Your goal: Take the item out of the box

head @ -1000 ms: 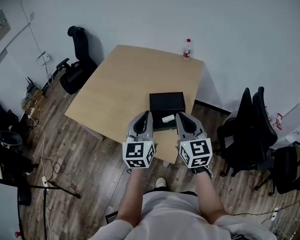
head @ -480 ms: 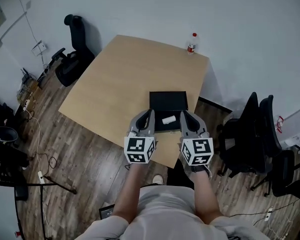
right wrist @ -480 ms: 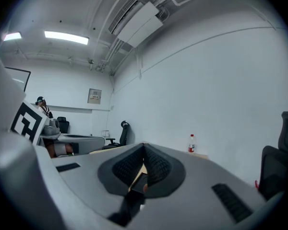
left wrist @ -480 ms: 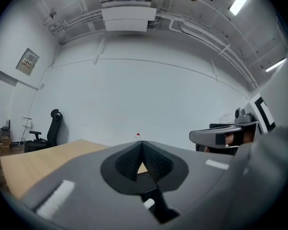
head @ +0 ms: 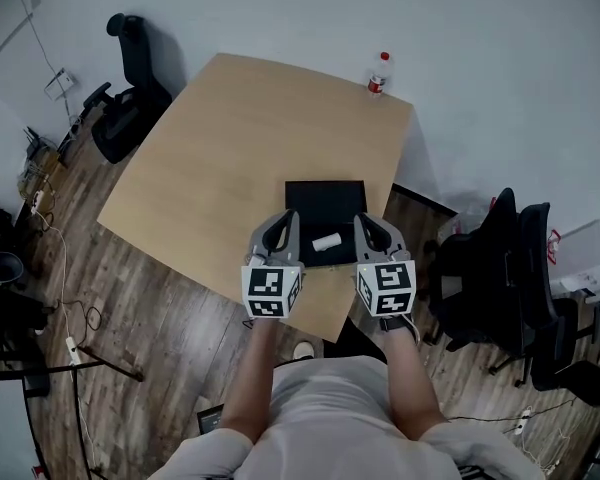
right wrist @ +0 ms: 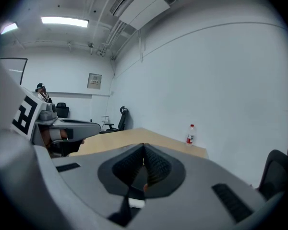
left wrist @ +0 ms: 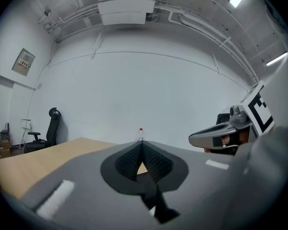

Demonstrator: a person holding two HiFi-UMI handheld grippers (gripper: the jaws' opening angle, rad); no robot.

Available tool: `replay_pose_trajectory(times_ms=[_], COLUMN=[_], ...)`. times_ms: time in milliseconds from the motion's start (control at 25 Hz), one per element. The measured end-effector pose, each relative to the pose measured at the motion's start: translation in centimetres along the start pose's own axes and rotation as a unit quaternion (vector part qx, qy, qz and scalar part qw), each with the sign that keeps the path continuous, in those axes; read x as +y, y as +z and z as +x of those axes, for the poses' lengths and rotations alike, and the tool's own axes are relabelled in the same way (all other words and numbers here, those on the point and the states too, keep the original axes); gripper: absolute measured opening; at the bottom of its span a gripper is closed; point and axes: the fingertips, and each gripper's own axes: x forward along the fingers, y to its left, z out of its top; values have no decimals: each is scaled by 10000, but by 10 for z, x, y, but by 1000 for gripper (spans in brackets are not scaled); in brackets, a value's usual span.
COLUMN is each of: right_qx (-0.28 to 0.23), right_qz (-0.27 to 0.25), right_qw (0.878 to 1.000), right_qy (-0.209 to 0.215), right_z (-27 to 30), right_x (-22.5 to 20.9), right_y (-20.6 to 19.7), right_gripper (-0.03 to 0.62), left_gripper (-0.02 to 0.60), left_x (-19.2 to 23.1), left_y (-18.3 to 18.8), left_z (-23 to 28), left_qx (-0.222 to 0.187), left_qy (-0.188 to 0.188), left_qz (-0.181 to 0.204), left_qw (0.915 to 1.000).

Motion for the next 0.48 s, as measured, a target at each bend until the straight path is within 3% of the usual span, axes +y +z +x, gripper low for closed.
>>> replay_pose_trajectory(times_ms=[280,480], right_qx=[819,1399], right_qz=[-6,42], right_qw=[9959,9883], right_qy=[386,599], right_z=[36,56], right_x=[12,18], right_y=[-53,-96], right_gripper=[12,14], left_gripper=[7,6], left_x=[13,15], left_y=[-30,-42], left_z=[18,29], left_qx=[382,372], left_qy=[105,-42], left_qz=[-140,-251], left_qw=[9991,9990])
